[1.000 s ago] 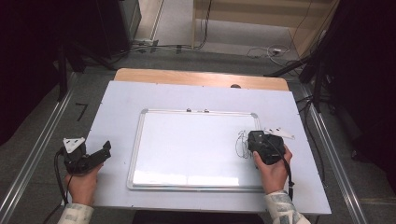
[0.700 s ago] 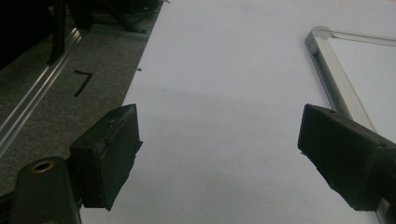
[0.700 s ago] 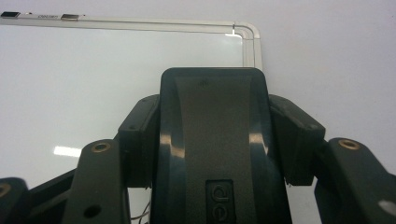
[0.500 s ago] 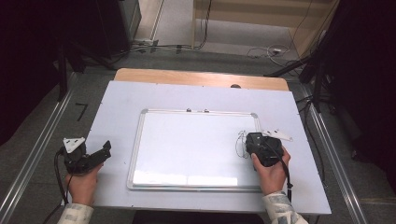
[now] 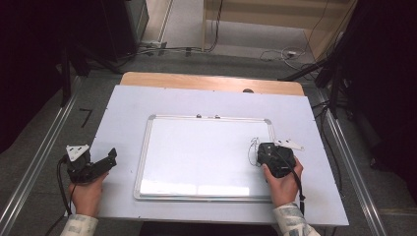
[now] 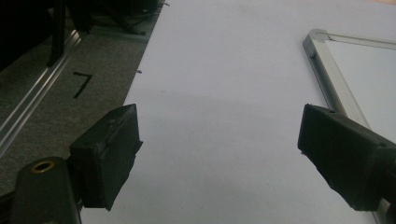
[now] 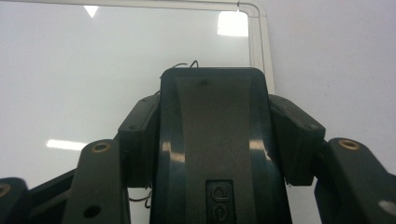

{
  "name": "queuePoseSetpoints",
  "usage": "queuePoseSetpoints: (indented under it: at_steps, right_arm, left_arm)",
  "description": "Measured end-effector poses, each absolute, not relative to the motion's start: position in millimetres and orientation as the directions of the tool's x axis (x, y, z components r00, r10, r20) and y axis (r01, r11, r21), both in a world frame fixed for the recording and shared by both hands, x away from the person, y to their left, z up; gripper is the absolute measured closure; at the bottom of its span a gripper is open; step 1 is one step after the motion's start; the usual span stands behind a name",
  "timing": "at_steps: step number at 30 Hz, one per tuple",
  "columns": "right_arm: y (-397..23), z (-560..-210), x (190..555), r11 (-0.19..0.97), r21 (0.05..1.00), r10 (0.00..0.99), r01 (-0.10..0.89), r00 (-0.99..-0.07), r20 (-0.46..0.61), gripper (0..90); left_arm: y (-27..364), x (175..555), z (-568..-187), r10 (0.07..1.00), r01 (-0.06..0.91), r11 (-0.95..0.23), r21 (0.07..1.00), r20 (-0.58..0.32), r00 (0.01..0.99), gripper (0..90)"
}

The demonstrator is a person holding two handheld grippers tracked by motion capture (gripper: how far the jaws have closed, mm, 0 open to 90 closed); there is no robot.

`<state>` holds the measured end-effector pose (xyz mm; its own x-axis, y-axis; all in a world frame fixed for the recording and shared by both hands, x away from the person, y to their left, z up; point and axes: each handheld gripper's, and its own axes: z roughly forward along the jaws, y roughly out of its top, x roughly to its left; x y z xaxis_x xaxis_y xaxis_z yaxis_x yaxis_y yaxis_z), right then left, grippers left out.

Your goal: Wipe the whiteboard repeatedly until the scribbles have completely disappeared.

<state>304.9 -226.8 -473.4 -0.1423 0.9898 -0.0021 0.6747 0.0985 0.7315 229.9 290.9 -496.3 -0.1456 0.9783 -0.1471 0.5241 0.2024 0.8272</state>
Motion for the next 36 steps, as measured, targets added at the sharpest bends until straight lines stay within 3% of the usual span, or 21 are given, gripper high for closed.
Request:
queuePoseSetpoints:
  at_steps: [36]
  right_arm:
    - [-220.7, -488.3, 305.5, 0.099, 0.706, 0.991, 0.701, -0.134, -0.006, 39.0]
  left_arm:
    - [291.2, 229.7, -496.0, 0.978, 0.52, 0.203, 0.83, -0.149, -0.144, 13.5]
